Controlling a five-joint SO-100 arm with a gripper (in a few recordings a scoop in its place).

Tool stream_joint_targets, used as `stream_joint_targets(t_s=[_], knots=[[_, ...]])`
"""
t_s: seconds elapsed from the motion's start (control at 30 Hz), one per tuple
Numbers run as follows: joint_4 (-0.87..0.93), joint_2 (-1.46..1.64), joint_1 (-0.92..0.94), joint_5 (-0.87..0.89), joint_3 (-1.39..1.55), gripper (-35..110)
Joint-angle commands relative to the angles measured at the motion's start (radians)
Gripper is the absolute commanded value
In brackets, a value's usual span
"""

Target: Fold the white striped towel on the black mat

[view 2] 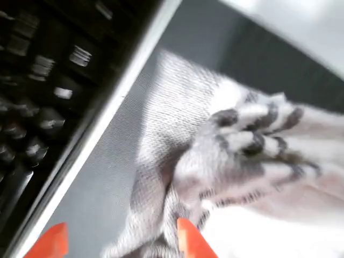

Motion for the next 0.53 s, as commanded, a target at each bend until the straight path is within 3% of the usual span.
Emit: stream_joint_targets(t_s=[0.0, 0.17, 0.33, 0.43, 0.5], knots=[[0.034, 0.149, 0.012, -0.052, 0.006, 28], [0.12, 0.262, 0.017, -0.225, 0.005, 29], [0.308, 0.325, 0.037, -0.571, 0.058, 28], [0.291, 0.301, 0.035, -0.785, 0.137, 28], [0.196, 0.241, 0.008, -0.81, 0.153, 28]])
